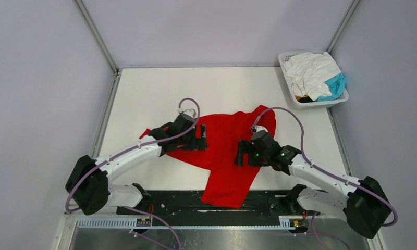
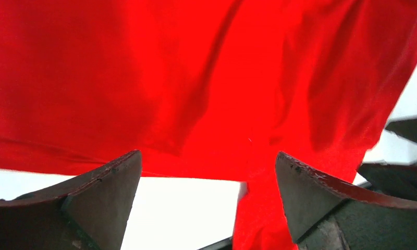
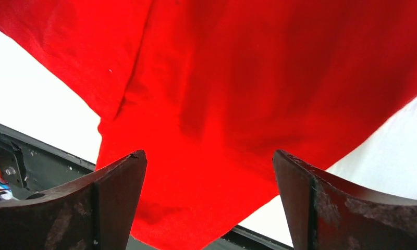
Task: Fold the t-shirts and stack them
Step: Flatten out the tshirt
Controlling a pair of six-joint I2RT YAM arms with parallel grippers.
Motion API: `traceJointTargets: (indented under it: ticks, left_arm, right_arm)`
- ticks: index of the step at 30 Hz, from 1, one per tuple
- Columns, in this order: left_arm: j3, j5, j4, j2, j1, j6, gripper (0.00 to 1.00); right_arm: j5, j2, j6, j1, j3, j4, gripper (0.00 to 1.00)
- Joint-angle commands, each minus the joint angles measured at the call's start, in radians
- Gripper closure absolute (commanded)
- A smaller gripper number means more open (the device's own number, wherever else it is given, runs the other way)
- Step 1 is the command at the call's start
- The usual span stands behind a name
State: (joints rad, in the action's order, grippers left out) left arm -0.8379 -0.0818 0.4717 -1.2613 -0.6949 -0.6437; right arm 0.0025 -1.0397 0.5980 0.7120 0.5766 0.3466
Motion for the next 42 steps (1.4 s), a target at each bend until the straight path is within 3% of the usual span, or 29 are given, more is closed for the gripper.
traceJointTargets:
  ticks: [1, 10, 23, 27, 30, 35, 40, 42]
  left_arm:
    - [-0.029, 0.047, -0.070, -0.101, -0.133, 0.021, 0.01]
    - [-0.144, -0.022, -0.032, -0.341, -0.353, 0.015, 0.03]
    - [-0.299, -0.324, 0.176, -0.499, -0.368, -0.093, 0.43]
    - [-0.308, -0.374, 0.208, -0.493, -0.367, -0.105, 0.50]
    - [-0.321, -0.385, 0.219, -0.491, -0.362, -0.104, 0.52]
    - [-0.331, -0.370, 0.217, -0.498, -0.347, -0.093, 0.69]
    - [-0.300, -0.241, 0.142, -0.492, -0.348, -0.047, 0.90]
    - [-0.277, -0.185, 0.107, -0.486, -0.347, -0.029, 0.91]
  right_arm:
    - [-0.045, -0.015, 0.170, 0.044, -0.098, -0.139, 0.01]
    - [-0.012, -0.099, 0.238, 0.054, -0.183, -0.190, 0.00]
    - [0.051, -0.026, 0.256, 0.054, -0.217, -0.123, 0.01]
    - [0.074, -0.001, 0.255, 0.055, -0.221, -0.097, 0.01]
    - [0.079, 0.005, 0.255, 0.054, -0.224, -0.094, 0.01]
    - [0.080, -0.001, 0.255, 0.054, -0.225, -0.087, 0.01]
    - [0.086, 0.002, 0.253, 0.054, -0.222, -0.077, 0.01]
    - [0.086, 0.005, 0.252, 0.054, -0.221, -0.073, 0.00]
